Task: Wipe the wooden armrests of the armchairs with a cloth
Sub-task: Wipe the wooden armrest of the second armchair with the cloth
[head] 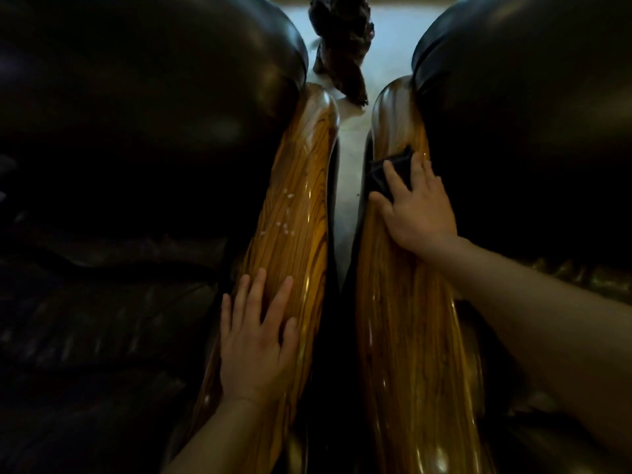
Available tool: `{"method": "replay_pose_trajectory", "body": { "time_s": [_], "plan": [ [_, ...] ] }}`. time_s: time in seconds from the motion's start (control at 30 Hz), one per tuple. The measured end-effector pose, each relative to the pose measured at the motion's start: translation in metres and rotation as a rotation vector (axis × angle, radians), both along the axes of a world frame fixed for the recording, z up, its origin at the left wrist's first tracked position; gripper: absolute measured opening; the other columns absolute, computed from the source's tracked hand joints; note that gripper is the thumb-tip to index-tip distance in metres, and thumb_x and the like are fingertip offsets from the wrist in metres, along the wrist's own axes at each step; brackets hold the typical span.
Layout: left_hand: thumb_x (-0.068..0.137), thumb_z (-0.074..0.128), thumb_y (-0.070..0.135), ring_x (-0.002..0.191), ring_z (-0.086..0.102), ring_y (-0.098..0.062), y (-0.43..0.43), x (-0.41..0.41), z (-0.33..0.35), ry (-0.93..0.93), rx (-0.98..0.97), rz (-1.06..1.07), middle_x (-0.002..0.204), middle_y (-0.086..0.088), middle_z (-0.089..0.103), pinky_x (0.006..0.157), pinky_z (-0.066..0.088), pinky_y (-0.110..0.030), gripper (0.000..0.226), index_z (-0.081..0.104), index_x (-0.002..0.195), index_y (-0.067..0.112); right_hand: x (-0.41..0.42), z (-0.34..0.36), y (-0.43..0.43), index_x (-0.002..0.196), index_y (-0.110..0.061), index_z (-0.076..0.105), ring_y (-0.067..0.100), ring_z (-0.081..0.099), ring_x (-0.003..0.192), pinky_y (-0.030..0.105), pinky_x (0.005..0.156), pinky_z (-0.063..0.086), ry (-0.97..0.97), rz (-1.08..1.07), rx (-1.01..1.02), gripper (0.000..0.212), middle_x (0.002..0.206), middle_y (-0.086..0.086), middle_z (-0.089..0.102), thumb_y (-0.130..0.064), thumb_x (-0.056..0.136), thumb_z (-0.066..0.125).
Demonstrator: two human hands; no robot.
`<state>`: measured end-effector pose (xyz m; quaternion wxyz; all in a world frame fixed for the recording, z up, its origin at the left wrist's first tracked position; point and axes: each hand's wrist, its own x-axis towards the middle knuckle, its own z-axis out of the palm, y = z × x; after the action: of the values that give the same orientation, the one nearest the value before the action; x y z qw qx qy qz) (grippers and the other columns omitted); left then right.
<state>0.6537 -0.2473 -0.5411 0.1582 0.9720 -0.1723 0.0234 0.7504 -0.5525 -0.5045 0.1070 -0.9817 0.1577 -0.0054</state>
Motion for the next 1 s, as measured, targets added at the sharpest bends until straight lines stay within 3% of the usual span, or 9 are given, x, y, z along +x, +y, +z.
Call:
{"method": "replay_pose_trajectory", "body": {
  "time_s": [0.1,0.2,0.27,0.4,0.53,0.7,0.83,1.0],
  "plan": [
    [0.097,0.032,0.045,0.154,0.007,-0.019,0.001,-0.002,0.002,0.019,-0.008,0.010,0.167,0.000,0.016,0.123,0.009,-0.053,0.060,0.016,0.155,0.045,-0.048,-0.006,0.012,0.156,-0.040,0.011,0.029,-0.004,0.152,0.044,0.119,0.002,-0.050,0.159,-0.077,0.066,0.167,0.010,-0.003,-0.068,0.097,0.015],
    [0.097,0.032,0.046,0.154,0.007,-0.019,0.001,-0.003,0.001,0.019,-0.013,0.010,0.167,0.000,0.015,0.123,0.009,-0.054,0.060,0.013,0.155,0.046,-0.135,-0.013,0.024,0.158,-0.034,0.012,0.031,-0.002,0.153,0.050,0.115,0.010,-0.052,0.441,-0.119,0.068,0.167,0.010,-0.003,-0.066,0.099,0.022],
    [0.097,0.031,0.047,0.154,0.007,-0.019,0.001,-0.002,-0.001,0.017,-0.004,0.009,0.167,0.000,0.015,0.123,0.009,-0.053,0.060,0.013,0.155,0.045,-0.144,-0.016,0.010,0.158,-0.029,0.007,0.028,-0.004,0.153,0.049,0.117,0.012,-0.035,0.456,-0.096,0.073,0.167,0.010,-0.005,-0.068,0.098,0.022],
    [0.096,0.033,0.046,0.154,0.008,-0.020,0.002,-0.001,-0.002,0.010,0.000,0.009,0.166,0.000,0.017,0.123,0.008,-0.052,0.060,0.019,0.155,0.042,-0.047,-0.001,-0.011,0.157,-0.022,-0.001,0.027,-0.014,0.151,0.039,0.119,-0.004,0.001,0.149,-0.006,0.090,0.165,0.012,-0.012,-0.080,0.089,0.007],
    [0.095,0.035,0.045,0.153,0.014,-0.021,0.000,-0.001,-0.001,-0.008,-0.023,0.017,0.164,-0.002,0.024,0.123,0.010,-0.052,0.060,0.024,0.154,0.042,0.043,0.003,-0.028,0.157,-0.014,0.009,0.033,-0.008,0.151,0.044,0.120,-0.002,-0.006,0.036,-0.003,0.099,0.165,0.018,-0.007,-0.081,0.084,0.006],
    [0.094,0.036,0.046,0.153,0.015,-0.021,0.002,0.001,-0.004,-0.017,-0.013,0.018,0.164,-0.002,0.025,0.123,0.011,-0.053,0.060,0.025,0.154,0.042,0.076,0.005,-0.032,0.151,-0.028,0.031,0.029,-0.004,0.152,0.047,0.119,-0.001,-0.010,0.128,-0.068,0.073,0.167,0.010,0.004,-0.068,0.092,0.019],
    [0.095,0.035,0.046,0.153,0.014,-0.022,0.002,-0.001,0.000,-0.012,-0.002,0.011,0.164,-0.003,0.023,0.122,0.012,-0.055,0.060,0.023,0.154,0.042,0.016,0.006,-0.013,0.143,-0.040,0.045,0.025,-0.002,0.153,0.044,0.120,-0.005,-0.072,0.370,-0.084,0.053,0.166,0.002,0.012,-0.061,0.100,0.021],
    [0.094,0.035,0.045,0.153,0.014,-0.023,0.001,-0.001,0.001,0.000,0.008,0.012,0.164,-0.004,0.023,0.122,0.013,-0.056,0.062,0.021,0.154,0.041,-0.095,-0.011,0.001,0.157,-0.036,0.016,0.026,-0.007,0.153,0.044,0.121,0.000,-0.073,0.544,-0.134,0.063,0.168,0.006,-0.003,-0.063,0.100,0.025]
  ]
}}
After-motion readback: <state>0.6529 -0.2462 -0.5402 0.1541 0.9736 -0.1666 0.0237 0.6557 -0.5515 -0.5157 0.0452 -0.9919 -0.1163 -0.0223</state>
